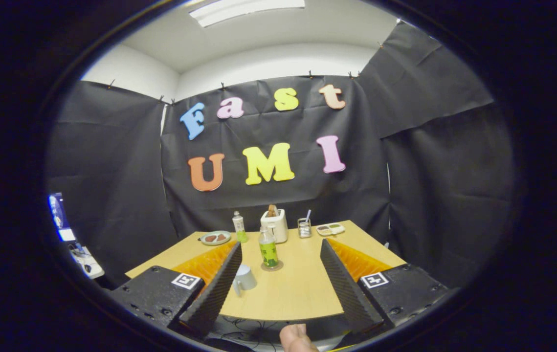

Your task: Take the bottle from table, then pour the juice into the cup, finally place the bottle on the coaster

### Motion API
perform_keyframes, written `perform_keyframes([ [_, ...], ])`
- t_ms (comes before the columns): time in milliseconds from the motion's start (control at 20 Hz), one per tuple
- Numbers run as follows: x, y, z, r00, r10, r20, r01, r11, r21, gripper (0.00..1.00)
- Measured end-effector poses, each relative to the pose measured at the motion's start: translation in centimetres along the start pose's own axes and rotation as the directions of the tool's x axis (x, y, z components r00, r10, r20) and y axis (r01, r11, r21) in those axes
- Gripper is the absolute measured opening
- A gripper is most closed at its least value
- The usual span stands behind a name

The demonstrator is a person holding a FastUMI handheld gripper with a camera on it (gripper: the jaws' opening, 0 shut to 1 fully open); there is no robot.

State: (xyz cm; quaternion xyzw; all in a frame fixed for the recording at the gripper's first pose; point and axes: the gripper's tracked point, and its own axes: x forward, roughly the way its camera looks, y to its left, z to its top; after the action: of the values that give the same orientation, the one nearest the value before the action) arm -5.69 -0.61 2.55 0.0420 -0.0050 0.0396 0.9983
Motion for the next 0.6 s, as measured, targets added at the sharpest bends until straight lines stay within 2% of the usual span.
perform_keyframes([
  [200, -0.22, 0.19, -0.74, 1.0, -0.024, -0.012, 0.024, 0.998, -0.063, 1.0],
  [450, -0.28, 0.87, -0.28, 1.0, 0.013, 0.013, -0.012, 0.998, -0.059, 1.0],
  [600, -0.59, 0.53, -0.26, 1.0, -0.001, 0.017, 0.002, 0.997, -0.071, 1.0],
])
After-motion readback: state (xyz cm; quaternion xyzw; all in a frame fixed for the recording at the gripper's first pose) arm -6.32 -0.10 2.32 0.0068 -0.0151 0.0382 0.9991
